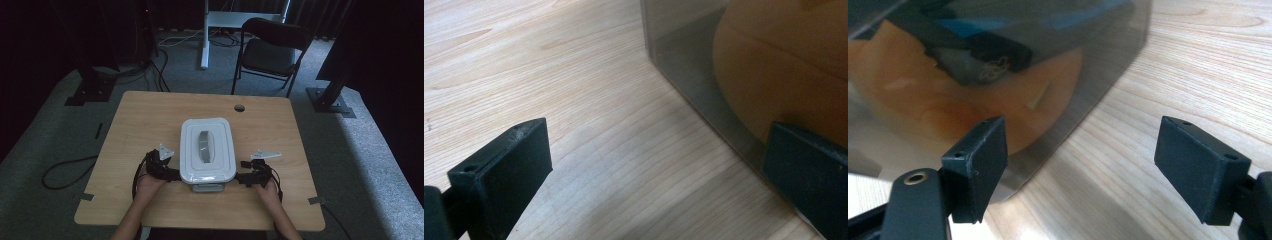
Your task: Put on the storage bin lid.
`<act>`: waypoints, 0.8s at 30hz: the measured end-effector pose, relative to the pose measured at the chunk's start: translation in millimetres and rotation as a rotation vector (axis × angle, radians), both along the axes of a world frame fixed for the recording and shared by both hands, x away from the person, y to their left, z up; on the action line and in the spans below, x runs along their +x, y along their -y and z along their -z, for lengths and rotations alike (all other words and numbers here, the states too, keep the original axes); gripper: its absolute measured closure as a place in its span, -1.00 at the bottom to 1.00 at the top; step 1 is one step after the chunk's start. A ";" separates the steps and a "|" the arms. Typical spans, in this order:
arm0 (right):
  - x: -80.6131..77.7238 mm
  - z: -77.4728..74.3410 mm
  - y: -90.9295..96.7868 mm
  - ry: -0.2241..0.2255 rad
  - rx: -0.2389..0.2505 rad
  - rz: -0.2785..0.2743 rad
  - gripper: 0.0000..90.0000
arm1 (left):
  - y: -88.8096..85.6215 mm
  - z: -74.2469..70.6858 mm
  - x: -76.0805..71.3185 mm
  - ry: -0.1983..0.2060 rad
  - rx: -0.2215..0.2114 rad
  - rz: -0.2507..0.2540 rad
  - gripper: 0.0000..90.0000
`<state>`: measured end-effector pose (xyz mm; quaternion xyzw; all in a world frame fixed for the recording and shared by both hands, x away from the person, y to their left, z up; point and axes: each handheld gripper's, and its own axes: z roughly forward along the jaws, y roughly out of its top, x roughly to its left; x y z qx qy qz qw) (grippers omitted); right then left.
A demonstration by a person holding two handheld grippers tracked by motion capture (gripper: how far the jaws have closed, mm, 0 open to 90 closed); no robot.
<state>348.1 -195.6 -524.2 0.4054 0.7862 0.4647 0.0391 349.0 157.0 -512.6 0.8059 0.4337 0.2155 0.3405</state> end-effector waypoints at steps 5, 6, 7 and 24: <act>-4.8 -2.1 4.4 0.008 -0.005 0.001 -0.54 | 5.0 -0.9 0.4 0.000 0.000 0.015 -1.00; -5.6 -2.5 5.6 0.011 -0.009 0.004 -0.56 | 5.9 -0.9 0.4 -0.002 -0.003 0.019 -0.99; -6.4 -2.8 6.5 0.015 -0.013 0.014 -0.56 | 6.4 -0.9 0.1 -0.001 -0.004 0.027 -0.99; -10.9 3.8 27.4 0.077 -0.050 0.168 -0.70 | -6.9 11.6 -6.7 -0.014 -0.063 0.064 -1.00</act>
